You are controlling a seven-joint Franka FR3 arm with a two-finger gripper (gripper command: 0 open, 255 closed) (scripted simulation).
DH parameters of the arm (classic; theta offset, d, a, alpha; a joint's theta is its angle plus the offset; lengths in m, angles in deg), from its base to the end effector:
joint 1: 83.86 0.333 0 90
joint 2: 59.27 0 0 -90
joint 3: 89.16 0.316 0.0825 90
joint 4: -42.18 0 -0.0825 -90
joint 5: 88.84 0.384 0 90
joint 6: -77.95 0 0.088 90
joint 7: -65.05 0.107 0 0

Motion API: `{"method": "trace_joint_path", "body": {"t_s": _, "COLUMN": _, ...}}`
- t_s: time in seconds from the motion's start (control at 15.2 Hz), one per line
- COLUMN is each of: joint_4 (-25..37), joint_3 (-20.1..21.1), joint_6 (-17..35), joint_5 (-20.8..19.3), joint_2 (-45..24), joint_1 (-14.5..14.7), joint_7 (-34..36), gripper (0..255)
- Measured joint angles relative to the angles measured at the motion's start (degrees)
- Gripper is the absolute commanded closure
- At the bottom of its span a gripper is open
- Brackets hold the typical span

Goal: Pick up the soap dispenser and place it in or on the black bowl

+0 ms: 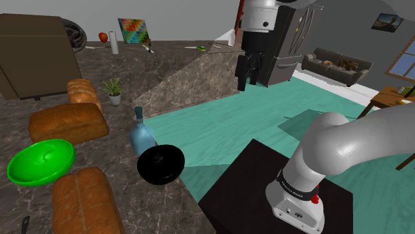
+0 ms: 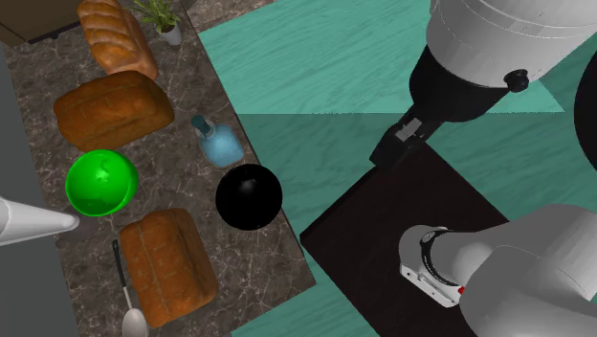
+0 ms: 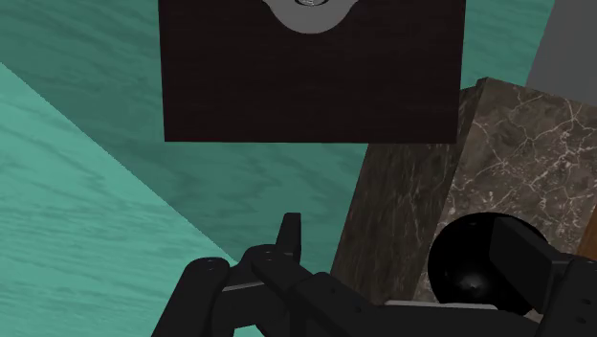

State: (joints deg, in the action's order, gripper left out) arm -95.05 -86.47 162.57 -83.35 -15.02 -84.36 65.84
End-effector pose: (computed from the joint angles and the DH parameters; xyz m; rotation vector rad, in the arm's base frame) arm 0.2975 0.0259 0.5606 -3.0729 -0.0165 0.2271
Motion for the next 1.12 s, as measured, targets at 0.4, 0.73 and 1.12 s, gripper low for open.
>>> {"method": "trace_joint_path", "body": {"t_s": 0.4, "joint_4": 3.15, "joint_3": 2.90, "joint_6": 4.81, "joint_5": 2.10, "joint_2": -8.92, "joint_1": 0.41, "joint_7": 3.54, "gripper": 0}}
{"method": "trace_joint_path", "body": {"t_s": 0.73, "joint_4": 8.81, "joint_3": 5.72, "joint_6": 9.05, "joint_5": 3.43, "joint_2": -19.88, "joint_1": 0.66, "joint_7": 7.63, "gripper": 0}}
{"method": "trace_joint_path", "body": {"t_s": 1.12, "joint_4": 17.80, "joint_3": 8.52, "joint_6": 12.53, "joint_5": 3.59, "joint_2": -33.64, "joint_1": 1.05, "joint_7": 12.81, "gripper": 0}}
